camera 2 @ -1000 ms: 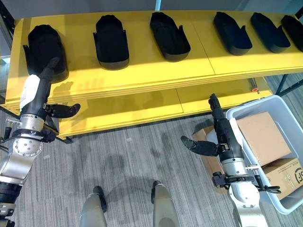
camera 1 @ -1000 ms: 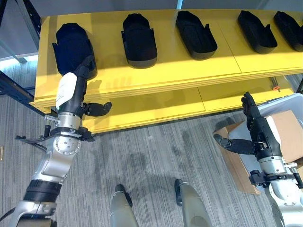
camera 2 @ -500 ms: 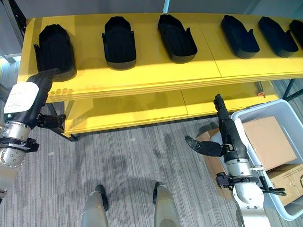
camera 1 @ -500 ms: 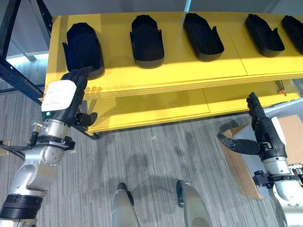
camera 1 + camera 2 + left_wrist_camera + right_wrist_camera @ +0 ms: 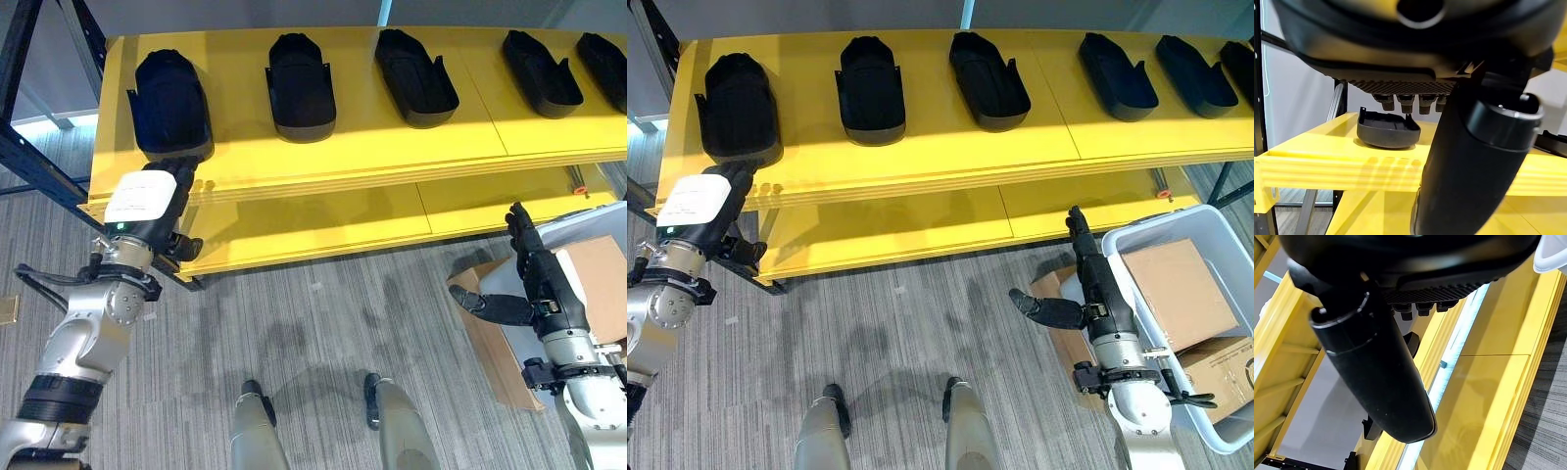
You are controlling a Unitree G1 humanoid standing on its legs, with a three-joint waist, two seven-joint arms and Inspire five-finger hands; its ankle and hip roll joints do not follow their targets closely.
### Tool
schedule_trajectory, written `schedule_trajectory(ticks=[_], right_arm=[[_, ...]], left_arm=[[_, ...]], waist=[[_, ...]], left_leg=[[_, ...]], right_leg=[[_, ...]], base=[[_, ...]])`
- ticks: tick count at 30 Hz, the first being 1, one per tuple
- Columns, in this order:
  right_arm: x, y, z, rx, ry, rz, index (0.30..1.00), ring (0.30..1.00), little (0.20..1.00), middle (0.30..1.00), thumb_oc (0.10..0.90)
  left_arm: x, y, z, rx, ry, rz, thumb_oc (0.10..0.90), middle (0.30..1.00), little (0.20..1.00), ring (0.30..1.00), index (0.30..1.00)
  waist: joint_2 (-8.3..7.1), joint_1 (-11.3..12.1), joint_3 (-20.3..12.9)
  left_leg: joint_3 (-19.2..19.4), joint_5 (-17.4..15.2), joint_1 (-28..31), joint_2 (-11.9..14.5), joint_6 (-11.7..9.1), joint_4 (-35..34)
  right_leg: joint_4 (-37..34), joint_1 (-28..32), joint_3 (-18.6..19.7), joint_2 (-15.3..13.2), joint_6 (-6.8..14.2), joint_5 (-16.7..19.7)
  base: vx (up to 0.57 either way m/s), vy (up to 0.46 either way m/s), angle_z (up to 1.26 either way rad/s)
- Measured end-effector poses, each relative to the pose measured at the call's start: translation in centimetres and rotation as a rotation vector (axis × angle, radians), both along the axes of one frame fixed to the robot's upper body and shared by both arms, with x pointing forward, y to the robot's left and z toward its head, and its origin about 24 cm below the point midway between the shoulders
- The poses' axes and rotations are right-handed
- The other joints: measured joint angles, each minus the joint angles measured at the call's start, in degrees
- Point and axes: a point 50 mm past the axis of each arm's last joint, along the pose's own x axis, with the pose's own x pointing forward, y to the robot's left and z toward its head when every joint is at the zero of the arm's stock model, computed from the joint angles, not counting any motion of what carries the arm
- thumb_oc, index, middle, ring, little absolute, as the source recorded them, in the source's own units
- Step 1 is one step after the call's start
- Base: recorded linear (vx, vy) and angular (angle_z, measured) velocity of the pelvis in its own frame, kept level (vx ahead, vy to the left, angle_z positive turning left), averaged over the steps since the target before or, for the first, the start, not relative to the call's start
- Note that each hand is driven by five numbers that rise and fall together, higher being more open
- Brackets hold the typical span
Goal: Move parts from the plastic box to the shelf.
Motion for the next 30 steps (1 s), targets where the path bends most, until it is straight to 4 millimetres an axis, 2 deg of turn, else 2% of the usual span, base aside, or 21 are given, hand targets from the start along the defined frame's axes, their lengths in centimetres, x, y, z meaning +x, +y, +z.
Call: schedule_trajectory(ticks=[10,17,30], right_arm=[[0.0,0.1,-0.1,0.005,0.004,0.003,1.000,1.000,1.000,1.000,0.900],[-0.1,0.1,-0.2,0.006,0.007,0.004,1.000,1.000,1.000,1.000,0.900],[-0.1,0.1,-0.2,0.006,0.008,0.005,1.000,1.000,1.000,1.000,0.900]], left_arm=[[0.9,0.3,-1.3,0.003,0.082,0.027,0.900,1.000,1.000,1.000,1.000],[1.6,1.4,-1.6,-0.004,0.108,0.087,0.900,1.000,1.000,1.000,1.000],[3.2,1.6,-1.3,0.010,0.133,0.120,0.900,1.000,1.000,1.000,1.000]], waist=[[0.00,-0.25,0.00],[-0.01,-0.73,-0.01],[-0.02,-1.62,-0.01]], left_leg=[[-0.03,-0.04,-0.30,0.06,0.04,0.47],[-0.13,-0.03,-0.74,0.07,0.03,0.88],[-0.12,-0.10,-0.87,0.19,0.09,1.39]], right_leg=[[0.48,-0.34,0.08,0.04,-0.07,-0.12],[0.93,-0.79,0.12,0.04,-0.08,-0.11],[1.23,-0.95,0.29,0.08,-0.11,-0.13]], base=[[0.00,0.000,0.00],[0.00,0.000,0.00],[0.00,0.000,0.00]])
